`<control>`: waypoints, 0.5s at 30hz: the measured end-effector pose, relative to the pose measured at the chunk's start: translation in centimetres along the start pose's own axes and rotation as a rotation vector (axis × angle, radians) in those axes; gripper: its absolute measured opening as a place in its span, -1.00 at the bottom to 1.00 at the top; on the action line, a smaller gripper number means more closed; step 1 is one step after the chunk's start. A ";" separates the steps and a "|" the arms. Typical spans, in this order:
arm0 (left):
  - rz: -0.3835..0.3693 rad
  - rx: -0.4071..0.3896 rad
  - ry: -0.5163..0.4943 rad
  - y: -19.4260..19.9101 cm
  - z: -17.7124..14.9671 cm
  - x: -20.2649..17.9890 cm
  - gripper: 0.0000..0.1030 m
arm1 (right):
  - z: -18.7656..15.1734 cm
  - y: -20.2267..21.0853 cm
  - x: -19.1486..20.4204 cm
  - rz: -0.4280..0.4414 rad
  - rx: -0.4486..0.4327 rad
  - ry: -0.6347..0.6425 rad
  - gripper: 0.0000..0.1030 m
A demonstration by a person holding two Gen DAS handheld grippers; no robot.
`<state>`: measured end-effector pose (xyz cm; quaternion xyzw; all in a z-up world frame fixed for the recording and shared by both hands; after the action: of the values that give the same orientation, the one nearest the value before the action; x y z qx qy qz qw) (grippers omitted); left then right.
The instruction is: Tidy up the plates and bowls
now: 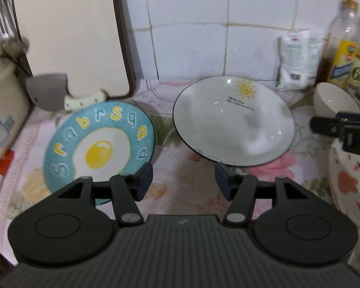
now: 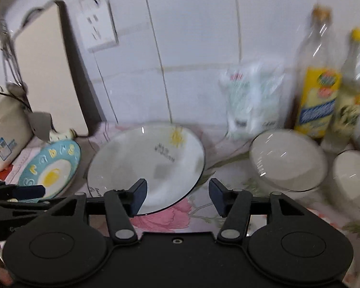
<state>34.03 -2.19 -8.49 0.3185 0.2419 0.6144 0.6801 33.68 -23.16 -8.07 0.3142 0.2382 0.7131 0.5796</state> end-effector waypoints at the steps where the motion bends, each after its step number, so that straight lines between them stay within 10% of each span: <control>1: -0.008 -0.011 -0.007 1.0 -0.2 0.0 0.20 | -0.1 1.3 0.3 -0.002 -0.031 0.028 0.23; 15: -0.077 -0.094 -0.097 10.5 -3.4 -2.0 0.41 | -3.1 12.7 -0.1 0.036 -0.150 0.102 0.50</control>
<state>24.19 -3.29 -3.24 0.3060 0.1917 0.5823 0.7284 22.86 -25.96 -1.23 0.2377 0.2076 0.7544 0.5756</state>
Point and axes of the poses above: each gripper's, at about its wrist camera, not at the fingertips, and y roughly against the way its jaws point, x to its left, z to its top, the point moved 5 cm from there along -y, roughly the way its jaws point
